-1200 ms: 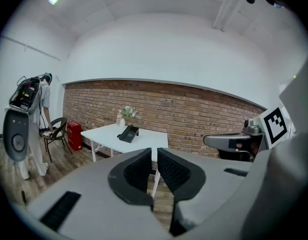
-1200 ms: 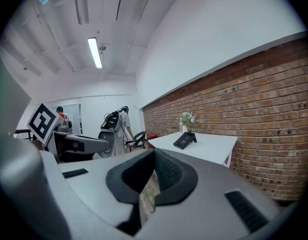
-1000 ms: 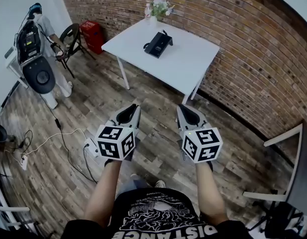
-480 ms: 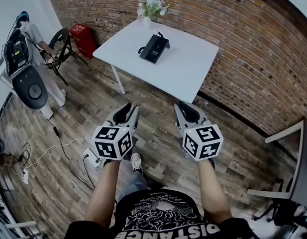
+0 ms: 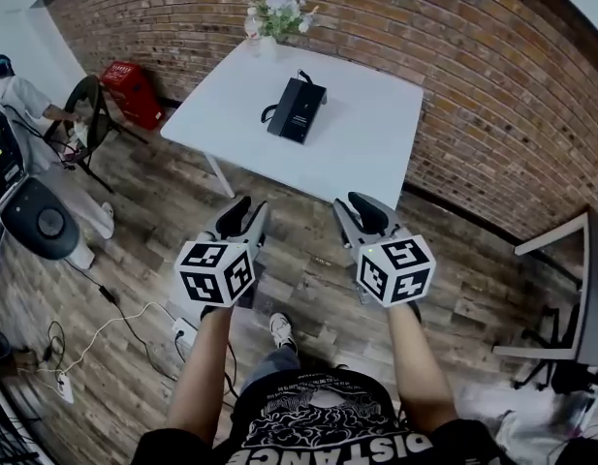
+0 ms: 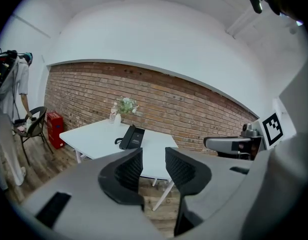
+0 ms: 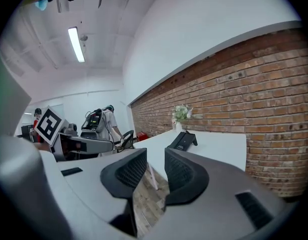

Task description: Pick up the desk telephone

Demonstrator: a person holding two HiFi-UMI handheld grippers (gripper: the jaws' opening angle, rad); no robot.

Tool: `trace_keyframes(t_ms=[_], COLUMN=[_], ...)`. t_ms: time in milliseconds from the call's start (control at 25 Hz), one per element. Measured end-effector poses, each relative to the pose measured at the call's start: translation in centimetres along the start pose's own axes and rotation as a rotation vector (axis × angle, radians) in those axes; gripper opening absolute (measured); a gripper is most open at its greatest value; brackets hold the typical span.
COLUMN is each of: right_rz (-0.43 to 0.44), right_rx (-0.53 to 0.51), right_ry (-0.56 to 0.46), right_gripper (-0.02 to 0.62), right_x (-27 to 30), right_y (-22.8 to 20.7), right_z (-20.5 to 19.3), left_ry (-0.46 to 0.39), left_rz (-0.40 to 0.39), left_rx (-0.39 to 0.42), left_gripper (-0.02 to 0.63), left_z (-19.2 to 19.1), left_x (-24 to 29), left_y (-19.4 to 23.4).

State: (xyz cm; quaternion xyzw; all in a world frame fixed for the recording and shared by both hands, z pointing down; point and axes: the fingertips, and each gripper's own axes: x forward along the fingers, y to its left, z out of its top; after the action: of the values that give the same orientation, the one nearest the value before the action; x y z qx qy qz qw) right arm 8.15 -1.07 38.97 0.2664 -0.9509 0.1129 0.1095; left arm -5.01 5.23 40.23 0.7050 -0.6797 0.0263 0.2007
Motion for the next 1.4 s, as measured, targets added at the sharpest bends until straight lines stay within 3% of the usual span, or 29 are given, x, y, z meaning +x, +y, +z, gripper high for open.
trace_keyframes(t_ms=[360, 680, 1080, 1400], right_rz=[-0.063, -0.107, -0.118, -0.109], right_rx=[0.031, 0.076, 0.135, 0.196], right_ry=[0.007, 0.005, 0.018, 0.052], right_gripper=[0.164, 0.184, 0.195, 0.207], right_x=[7.0, 10.3, 15.5, 22.0], right_y=[0.4, -0.6, -3.9, -8.5], right_z=[1.9, 2.3, 1.9, 1.6], left_ry=[0.026, 0.049, 0.081, 0.147], left_rz=[-0.102, -0.159, -0.213, -0.283], left_rx=[0.002, -0.004, -0.058, -0.06], left_gripper=[0.141, 0.147, 0.156, 0.167], left_z=[2.8, 3.8, 4.5, 5.3], left_x=[4.2, 7.3, 12.8, 20.5], left_y=[6.2, 9.3, 12.6, 15.0])
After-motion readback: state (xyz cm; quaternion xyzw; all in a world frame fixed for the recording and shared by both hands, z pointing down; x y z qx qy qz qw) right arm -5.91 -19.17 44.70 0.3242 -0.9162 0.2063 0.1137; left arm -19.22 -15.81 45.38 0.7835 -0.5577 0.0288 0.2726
